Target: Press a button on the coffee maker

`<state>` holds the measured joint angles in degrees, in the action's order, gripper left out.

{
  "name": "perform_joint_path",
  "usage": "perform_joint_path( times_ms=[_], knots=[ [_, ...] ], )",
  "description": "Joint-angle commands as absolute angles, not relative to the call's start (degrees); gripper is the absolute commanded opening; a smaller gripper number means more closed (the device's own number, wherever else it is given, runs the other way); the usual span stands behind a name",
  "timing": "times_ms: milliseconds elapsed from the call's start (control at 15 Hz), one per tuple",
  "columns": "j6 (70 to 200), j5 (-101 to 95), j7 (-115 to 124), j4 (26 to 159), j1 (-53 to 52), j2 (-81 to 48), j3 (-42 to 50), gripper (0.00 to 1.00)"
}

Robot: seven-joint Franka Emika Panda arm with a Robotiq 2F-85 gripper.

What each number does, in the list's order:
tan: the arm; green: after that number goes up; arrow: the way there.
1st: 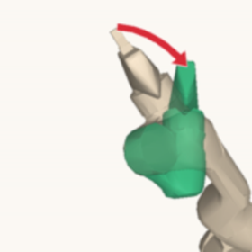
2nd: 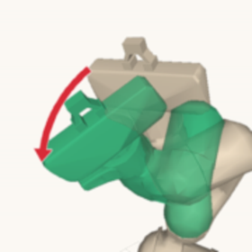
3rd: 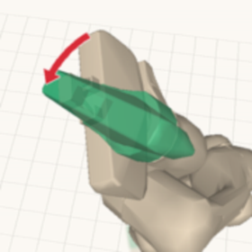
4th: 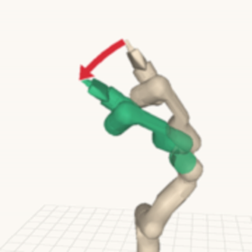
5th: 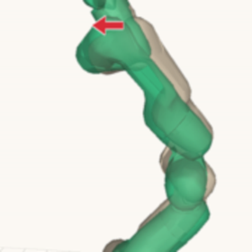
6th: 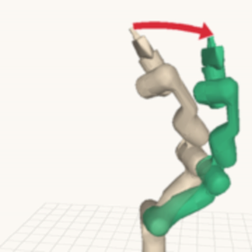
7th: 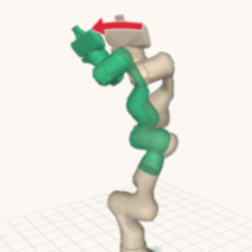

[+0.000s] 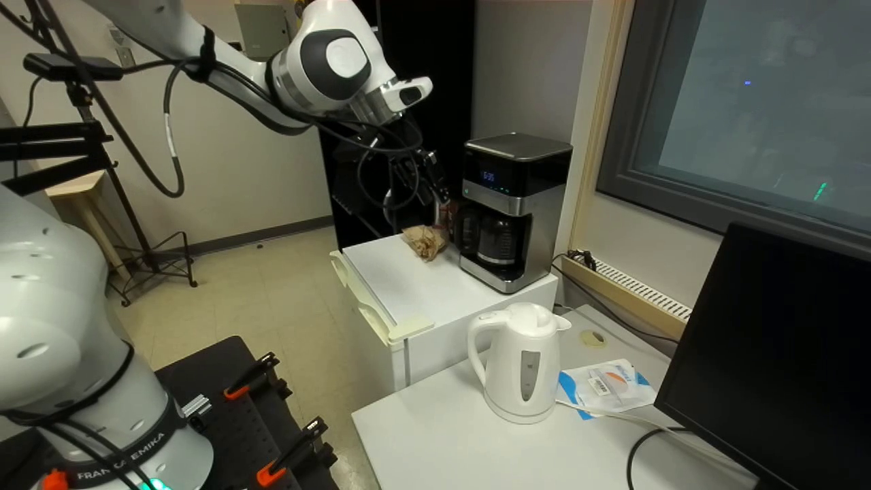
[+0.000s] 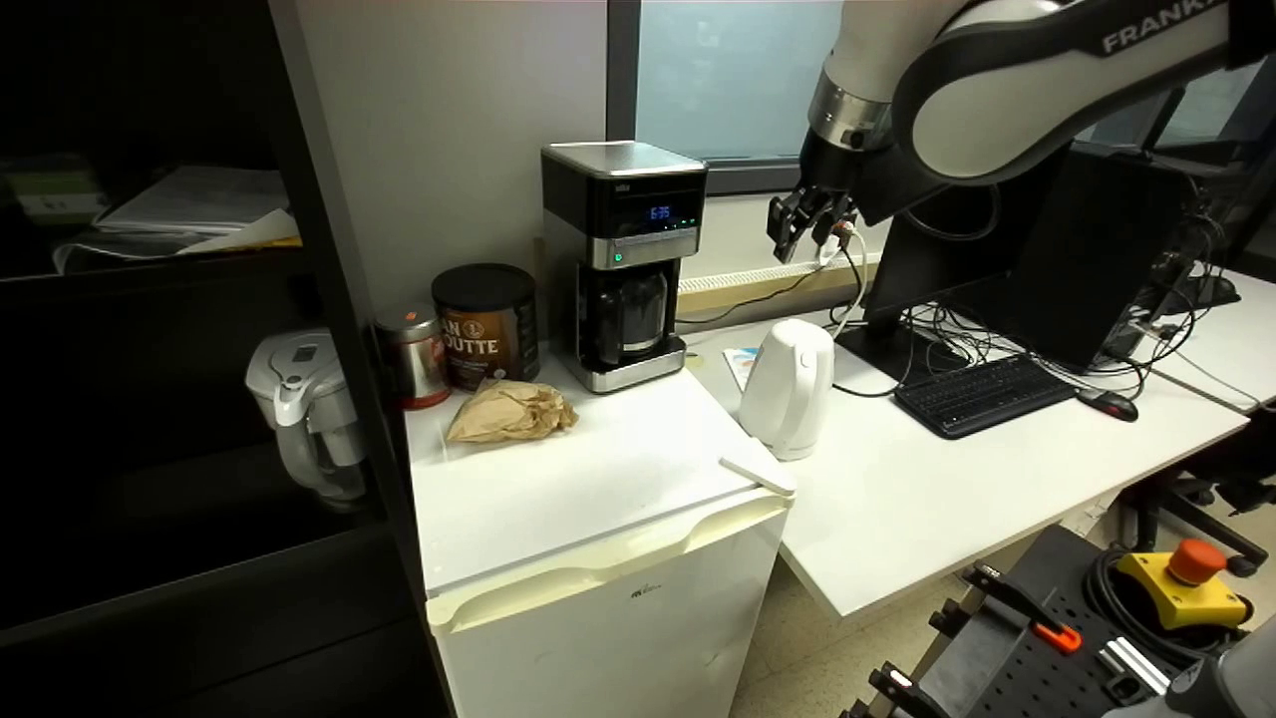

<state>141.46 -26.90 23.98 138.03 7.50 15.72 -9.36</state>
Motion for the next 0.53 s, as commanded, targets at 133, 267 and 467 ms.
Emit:
perform_joint_path(
  times_ms=[133,267,467],
  knots=[
    [146.6,-35.8,31.3,132.8,8.1,7.8,-9.2,0.14],
    [148.1,-38.8,33.9,131.3,7.6,5.5,-8.6,0.01],
    [149.7,-43.4,38.1,128.4,6.6,1.7,-7.5,0.00]
  ],
)
